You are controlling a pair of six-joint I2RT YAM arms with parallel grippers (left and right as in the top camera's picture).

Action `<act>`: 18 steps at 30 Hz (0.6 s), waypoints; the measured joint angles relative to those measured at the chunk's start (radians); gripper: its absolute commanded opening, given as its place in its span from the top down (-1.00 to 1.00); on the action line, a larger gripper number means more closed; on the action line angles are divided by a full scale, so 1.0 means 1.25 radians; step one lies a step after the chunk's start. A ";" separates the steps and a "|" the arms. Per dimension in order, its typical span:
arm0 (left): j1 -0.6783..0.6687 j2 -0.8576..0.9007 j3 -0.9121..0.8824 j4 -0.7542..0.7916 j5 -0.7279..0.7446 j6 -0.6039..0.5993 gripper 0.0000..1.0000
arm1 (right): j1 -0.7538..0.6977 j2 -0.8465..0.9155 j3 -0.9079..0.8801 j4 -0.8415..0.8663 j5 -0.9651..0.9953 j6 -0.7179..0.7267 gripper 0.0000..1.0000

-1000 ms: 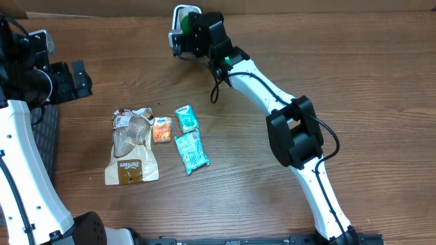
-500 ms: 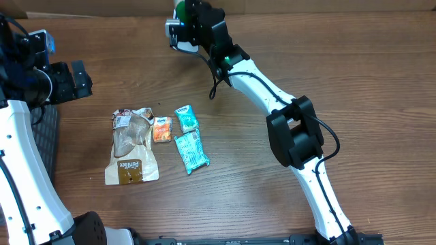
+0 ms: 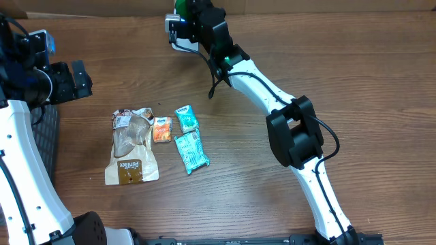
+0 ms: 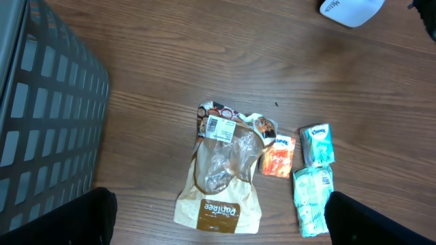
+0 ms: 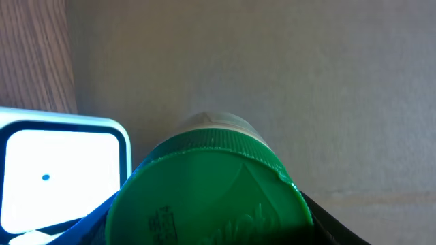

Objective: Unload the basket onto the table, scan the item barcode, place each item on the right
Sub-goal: 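Hold the jar in front of the scanner window, then carry the jar right and lower it onto the table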

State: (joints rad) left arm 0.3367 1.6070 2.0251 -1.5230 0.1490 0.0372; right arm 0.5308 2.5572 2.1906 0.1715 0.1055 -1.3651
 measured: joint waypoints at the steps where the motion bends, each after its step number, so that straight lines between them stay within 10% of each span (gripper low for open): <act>1: 0.000 0.000 0.000 0.000 0.000 0.000 -0.99 | 0.000 0.000 0.000 0.001 0.000 0.016 0.37; 8: 0.000 0.000 0.000 0.000 0.000 0.000 -0.99 | 0.000 -0.026 -0.001 -0.072 0.005 0.290 0.39; 18: 0.000 0.000 0.000 0.000 0.000 0.000 -0.99 | -0.009 -0.369 -0.003 -0.648 -0.016 0.791 0.67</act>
State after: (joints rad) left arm 0.3367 1.6070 2.0251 -1.5227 0.1493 0.0372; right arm 0.5194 2.0964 2.1864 -0.6388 0.0853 -0.3759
